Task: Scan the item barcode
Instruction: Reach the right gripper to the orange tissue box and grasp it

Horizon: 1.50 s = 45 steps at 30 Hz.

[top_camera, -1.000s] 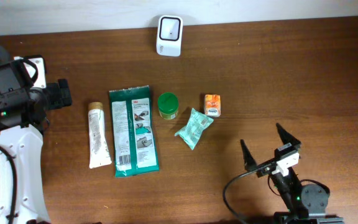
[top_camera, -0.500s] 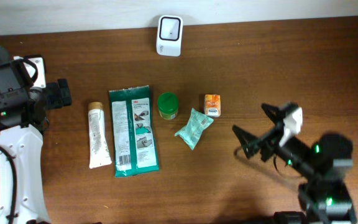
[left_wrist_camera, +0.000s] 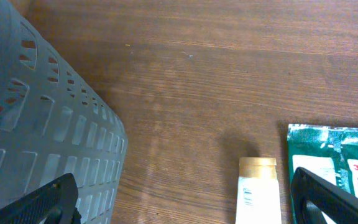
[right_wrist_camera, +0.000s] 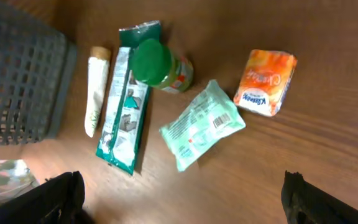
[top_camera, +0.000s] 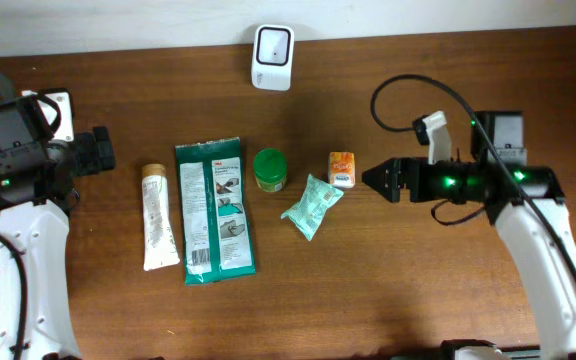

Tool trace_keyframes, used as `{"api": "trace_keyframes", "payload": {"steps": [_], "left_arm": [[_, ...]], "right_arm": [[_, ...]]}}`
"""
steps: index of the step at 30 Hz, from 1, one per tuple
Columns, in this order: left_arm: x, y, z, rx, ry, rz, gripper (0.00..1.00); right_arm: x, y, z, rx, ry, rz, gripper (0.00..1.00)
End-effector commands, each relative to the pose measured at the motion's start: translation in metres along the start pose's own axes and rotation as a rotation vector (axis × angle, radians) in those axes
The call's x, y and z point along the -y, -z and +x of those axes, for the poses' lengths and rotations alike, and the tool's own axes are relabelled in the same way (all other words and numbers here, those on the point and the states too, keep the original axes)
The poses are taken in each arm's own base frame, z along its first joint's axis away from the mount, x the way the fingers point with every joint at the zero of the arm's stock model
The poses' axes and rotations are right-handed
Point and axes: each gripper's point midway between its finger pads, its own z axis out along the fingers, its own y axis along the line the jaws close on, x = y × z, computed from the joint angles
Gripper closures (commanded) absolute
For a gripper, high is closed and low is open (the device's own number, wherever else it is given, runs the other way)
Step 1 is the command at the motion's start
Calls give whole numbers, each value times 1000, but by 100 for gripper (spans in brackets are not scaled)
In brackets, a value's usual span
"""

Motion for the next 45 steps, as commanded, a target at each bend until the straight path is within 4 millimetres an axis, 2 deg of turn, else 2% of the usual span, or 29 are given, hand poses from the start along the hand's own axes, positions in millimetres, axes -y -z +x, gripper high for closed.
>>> {"api": "trace_keyframes", "payload": {"steps": [1,2,3,4,6,8,13,16,19,23,27,40,45], "left_arm": [[-4,8,-8,29,-1,-11,1],[-4,8,-8,29,-1,-11,1],[-4,8,-8,29,-1,-11,1],[-4,8,-8,29,-1,-11,1],[-4,8,-8,29,-1,-11,1],[-4,8,-8,29,-1,-11,1],[-4,8,-8,29,-1,-11,1],[-4,8,-8,29,-1,-11,1],[-4,8,-8,29,-1,-11,1],[-4,8,-8,29,-1,-11,1],[-4,8,-8,29,-1,-11,1],[-4,8,-8,29,-1,-11,1],[-4,8,-8,29,-1,-11,1]], "right_arm": [[10,-18,-7,-24,-8,-25,2],[20,-24,-5,-43,-30,8,13],[40,-31,0,-68,-112,94,16],[49,-36,4,-86,-149,137,16],[52,-47,7,-107,-166,169,17],[55,-54,6,-100,-173,236,27],[65,-69,2,-55,-220,409,32],[72,-77,-4,-33,-222,425,36],[80,-94,-11,-13,-220,416,40],[90,-122,-7,-38,-253,381,42],[98,-140,0,-64,-291,348,43],[108,-163,14,-115,-315,316,42],[110,-166,13,-107,-310,313,43]]}}
